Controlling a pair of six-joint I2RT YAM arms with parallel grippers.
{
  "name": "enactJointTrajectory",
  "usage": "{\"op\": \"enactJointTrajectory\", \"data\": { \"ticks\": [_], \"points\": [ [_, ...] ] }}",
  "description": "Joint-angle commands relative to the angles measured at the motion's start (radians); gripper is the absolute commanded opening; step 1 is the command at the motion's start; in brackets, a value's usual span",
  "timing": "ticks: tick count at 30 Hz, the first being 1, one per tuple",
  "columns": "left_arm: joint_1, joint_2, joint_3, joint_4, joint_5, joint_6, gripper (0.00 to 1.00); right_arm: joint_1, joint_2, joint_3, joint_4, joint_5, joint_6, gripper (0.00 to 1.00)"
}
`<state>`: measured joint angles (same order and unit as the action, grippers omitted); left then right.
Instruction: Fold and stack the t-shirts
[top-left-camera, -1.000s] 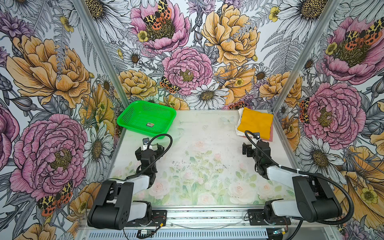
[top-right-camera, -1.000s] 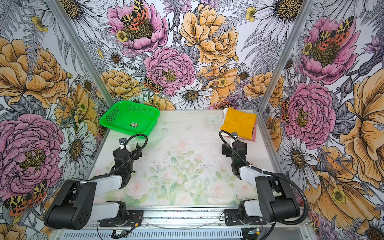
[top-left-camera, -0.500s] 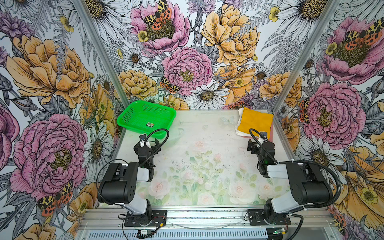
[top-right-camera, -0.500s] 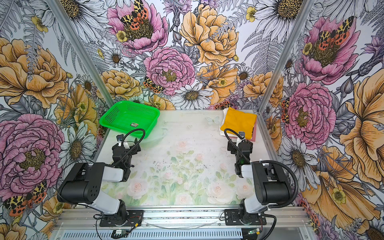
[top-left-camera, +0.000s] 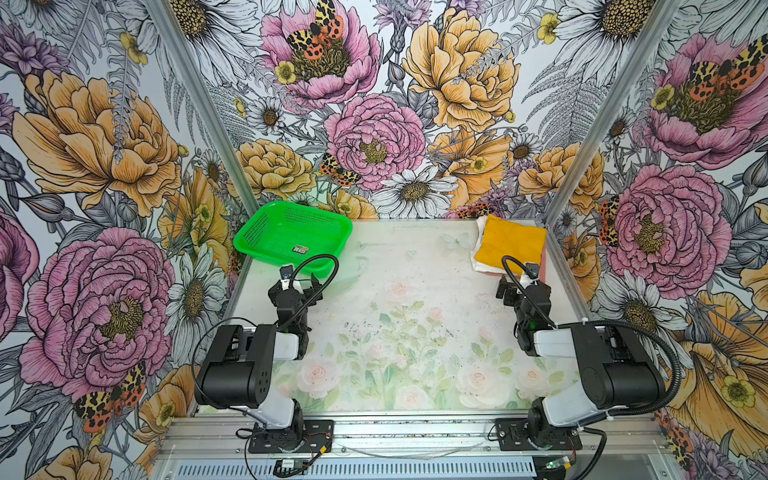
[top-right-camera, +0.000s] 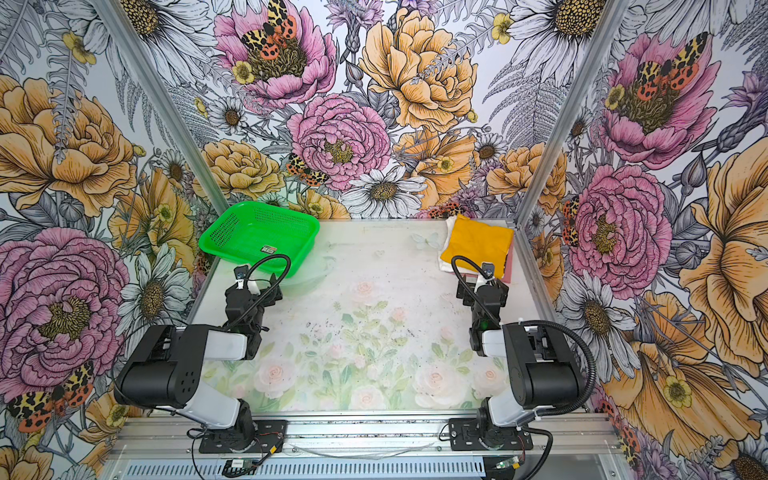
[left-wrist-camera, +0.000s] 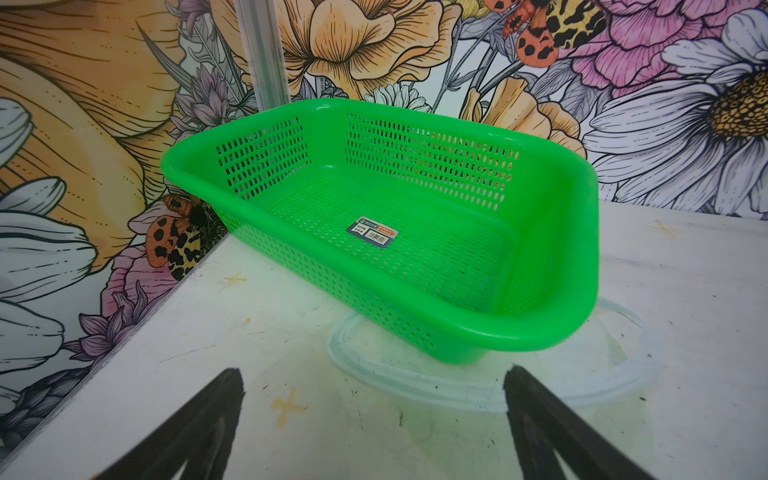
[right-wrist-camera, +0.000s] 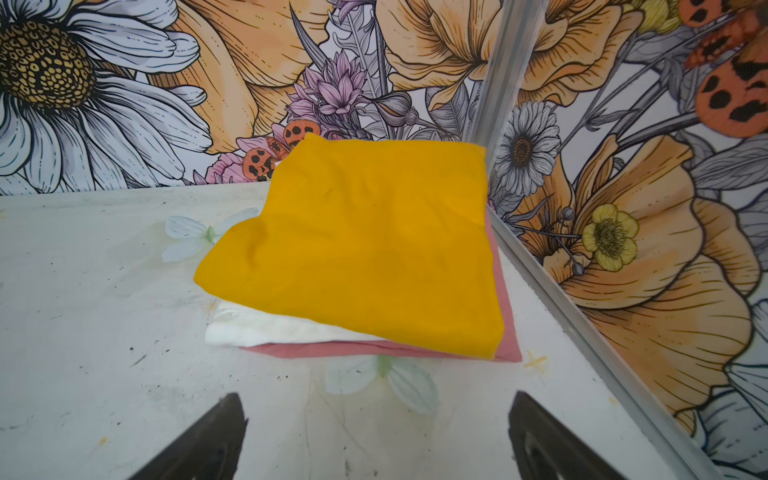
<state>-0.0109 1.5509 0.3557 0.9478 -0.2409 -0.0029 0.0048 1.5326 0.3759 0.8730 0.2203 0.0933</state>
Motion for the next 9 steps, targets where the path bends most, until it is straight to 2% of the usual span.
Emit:
{"op": "enactJointTrajectory", "data": {
  "ticks": [1, 9],
  "points": [
    [-0.005, -0.002, 0.014, 0.005, 0.019, 0.003, 0.99, -0.005, 0.003, -0.009, 0.045, 0.031, 0.02, 1.0],
    [-0.005, -0.002, 0.015, 0.002, 0.022, 0.004, 0.99, 0.001, 0.004, -0.008, 0.046, 0.038, 0.014, 0.99]
  ]
}}
